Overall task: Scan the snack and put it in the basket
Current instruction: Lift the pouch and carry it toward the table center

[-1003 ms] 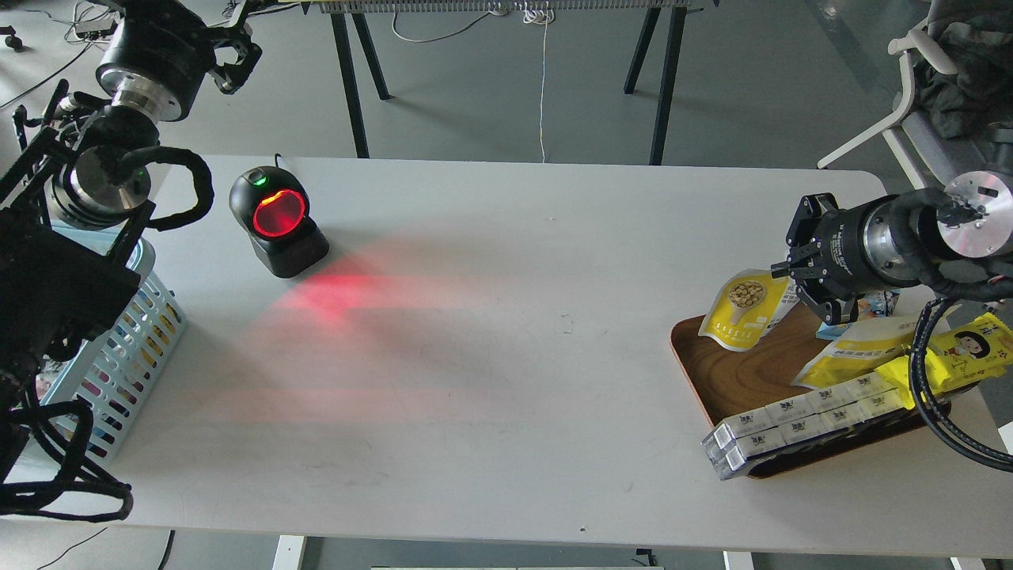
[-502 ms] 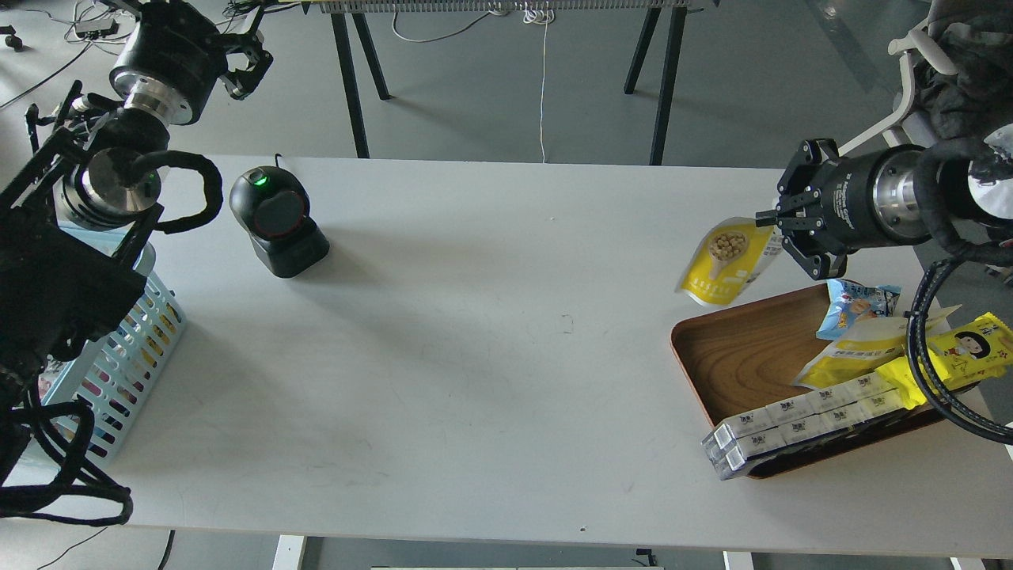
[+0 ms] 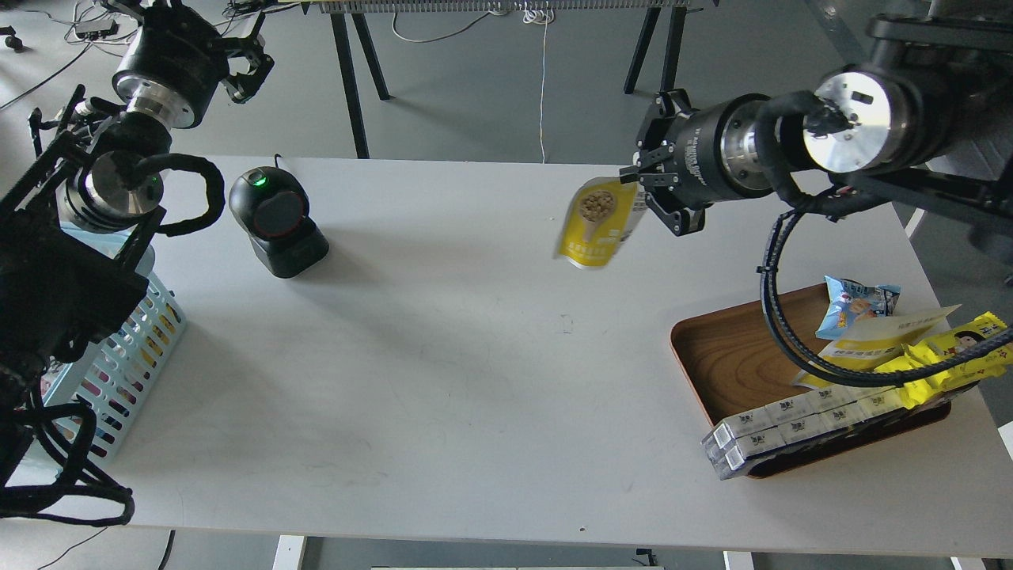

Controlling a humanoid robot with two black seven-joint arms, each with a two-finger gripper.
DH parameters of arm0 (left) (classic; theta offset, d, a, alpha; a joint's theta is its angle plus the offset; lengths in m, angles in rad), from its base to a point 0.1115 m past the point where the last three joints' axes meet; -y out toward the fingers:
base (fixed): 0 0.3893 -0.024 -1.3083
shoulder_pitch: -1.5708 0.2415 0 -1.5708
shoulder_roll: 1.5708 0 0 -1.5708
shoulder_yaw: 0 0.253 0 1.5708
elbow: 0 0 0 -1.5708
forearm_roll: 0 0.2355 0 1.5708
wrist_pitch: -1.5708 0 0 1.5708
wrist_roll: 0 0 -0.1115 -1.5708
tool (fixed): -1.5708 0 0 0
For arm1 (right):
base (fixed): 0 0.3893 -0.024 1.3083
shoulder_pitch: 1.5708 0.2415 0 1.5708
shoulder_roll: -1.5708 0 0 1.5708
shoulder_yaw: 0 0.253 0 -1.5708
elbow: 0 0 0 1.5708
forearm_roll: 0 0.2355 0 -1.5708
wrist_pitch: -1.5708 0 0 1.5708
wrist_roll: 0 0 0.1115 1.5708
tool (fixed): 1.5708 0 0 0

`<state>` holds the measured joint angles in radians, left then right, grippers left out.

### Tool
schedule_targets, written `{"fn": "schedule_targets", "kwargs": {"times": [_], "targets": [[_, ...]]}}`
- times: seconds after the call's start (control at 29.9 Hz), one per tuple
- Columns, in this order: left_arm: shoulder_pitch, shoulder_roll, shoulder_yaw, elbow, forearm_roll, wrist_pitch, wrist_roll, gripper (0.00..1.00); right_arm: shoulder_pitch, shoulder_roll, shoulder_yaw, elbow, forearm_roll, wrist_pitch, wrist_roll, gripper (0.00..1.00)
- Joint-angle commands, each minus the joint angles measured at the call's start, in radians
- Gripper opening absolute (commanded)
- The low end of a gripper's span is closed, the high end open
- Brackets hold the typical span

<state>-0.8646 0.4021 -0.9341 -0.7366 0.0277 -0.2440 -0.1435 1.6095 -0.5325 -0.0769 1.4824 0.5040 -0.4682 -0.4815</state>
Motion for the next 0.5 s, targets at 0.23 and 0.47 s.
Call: {"fn": "schedule_targets", "kwargs": {"times": [0.23, 0.47], "targets": [[-0.001, -0.002, 0.0, 0.0, 0.0, -0.004, 0.002, 1.0, -0.175, 0.278, 0.114, -0.223, -0.068, -0.02, 0.001, 0.01], [-0.002, -0.003, 0.0, 0.002, 0.001, -0.004, -0.001, 1.0, -0.244, 0.379, 0.14, -0.336, -0.105, -0.02, 0.001, 0.01]]}}
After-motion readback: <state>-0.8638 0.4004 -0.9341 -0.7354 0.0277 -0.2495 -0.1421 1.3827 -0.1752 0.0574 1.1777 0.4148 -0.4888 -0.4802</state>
